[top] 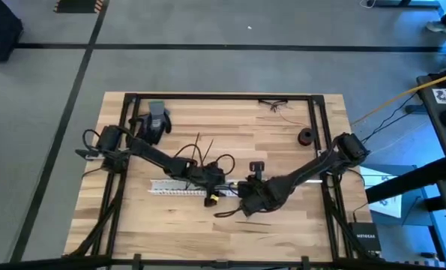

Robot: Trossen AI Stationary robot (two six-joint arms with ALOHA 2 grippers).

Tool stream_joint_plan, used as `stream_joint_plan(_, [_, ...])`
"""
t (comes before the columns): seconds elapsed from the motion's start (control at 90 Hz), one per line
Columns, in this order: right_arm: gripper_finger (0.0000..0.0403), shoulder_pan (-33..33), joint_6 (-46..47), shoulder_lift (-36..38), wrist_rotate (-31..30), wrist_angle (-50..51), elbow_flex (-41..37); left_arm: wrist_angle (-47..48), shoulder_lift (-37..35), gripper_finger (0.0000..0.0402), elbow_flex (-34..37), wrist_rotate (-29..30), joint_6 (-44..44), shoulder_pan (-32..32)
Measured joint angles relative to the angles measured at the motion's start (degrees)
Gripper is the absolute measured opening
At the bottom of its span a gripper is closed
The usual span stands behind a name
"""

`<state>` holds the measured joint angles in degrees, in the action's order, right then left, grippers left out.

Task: Ziptie cables
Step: Close the white cable duct

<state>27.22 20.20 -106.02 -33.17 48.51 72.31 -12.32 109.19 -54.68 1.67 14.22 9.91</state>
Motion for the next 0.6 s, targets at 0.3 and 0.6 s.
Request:
stream_joint_plan(0.3, [0.0021, 0.00, -1.26, -0.38, 4.69, -3.59, 0.46, 0.29, 0.00, 0.0235, 0.00, -0.35, 1.95, -0.52])
stream_joint_plan(0.6, [0.0022, 0.00, -2.45, -1.75, 6.48, -6.72, 0.60, 0.64, 0.07, 0.0235, 0.04, 0.00, 2.01, -0.50])
